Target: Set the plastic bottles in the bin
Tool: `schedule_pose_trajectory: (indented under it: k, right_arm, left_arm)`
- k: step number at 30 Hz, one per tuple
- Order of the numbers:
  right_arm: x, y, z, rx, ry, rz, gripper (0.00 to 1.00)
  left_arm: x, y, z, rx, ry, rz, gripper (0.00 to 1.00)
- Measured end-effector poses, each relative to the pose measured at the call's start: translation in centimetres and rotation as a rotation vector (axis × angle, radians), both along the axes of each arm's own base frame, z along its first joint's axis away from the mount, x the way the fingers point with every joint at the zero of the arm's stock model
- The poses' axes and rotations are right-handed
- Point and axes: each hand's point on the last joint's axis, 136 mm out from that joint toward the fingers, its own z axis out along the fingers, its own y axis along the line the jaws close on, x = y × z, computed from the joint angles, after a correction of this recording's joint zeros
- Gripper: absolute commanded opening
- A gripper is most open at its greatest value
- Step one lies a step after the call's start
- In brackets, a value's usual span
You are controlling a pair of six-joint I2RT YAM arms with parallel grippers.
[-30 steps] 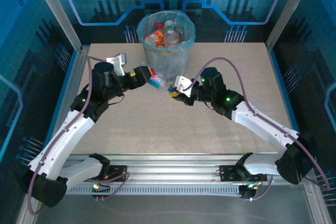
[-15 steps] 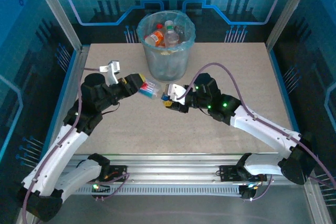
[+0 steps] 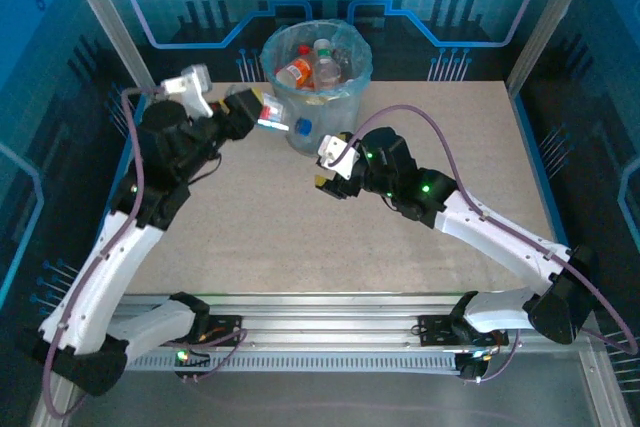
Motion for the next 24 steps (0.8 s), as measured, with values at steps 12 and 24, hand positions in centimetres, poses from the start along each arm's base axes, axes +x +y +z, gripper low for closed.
schedule_pose_trajectory:
  k: [12,24]
  right_arm:
    - [1.2,-4.4,-0.5,-0.083,0.022,-0.138,0.77]
    - [3.9,-5.4,5.4,0.115,0.023,-0.261,0.76]
  left_arm:
    - [17.5,-2.2,3.1,0.112,-0.105,0.137,0.53]
    - [28.4,-4.9,-2.5,0.097,-0.034,0.156,0.55]
